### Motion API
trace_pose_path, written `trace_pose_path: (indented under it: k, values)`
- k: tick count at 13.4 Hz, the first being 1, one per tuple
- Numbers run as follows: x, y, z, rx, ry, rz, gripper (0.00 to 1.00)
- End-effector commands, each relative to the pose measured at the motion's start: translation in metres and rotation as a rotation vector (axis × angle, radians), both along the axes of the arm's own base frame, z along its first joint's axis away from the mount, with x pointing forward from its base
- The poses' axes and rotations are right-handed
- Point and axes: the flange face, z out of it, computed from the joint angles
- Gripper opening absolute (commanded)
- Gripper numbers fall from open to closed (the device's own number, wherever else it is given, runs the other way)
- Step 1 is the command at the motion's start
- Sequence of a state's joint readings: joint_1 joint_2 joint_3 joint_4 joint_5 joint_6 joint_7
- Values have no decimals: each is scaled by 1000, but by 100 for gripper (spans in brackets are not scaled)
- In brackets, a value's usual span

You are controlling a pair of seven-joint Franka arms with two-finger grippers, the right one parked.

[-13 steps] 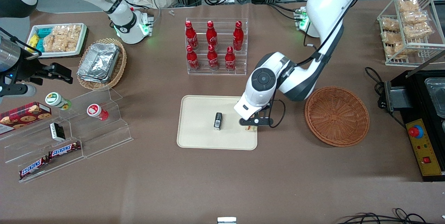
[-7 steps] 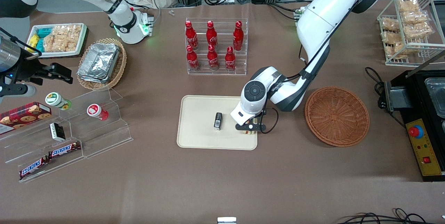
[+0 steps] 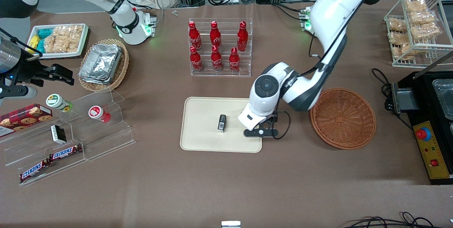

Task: Place sandwich from basket to tray
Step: 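Lower the sandwich onto the tray beside the black box and release, then withdraw the left gripper up from the tray toward the basket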

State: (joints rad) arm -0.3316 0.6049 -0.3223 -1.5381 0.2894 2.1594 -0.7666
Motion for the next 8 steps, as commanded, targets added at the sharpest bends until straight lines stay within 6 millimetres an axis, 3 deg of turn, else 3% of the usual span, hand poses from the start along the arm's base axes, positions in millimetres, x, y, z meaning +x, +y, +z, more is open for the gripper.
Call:
trace_pose_path:
  k: [1, 3, 6, 8]
  values:
    - [12, 44, 75, 69, 5, 76, 100]
    - [16, 67, 121, 31, 45, 46, 100]
    - [24, 140, 176, -5, 112, 37, 100]
    - [14, 173, 215, -5, 121, 27, 100]
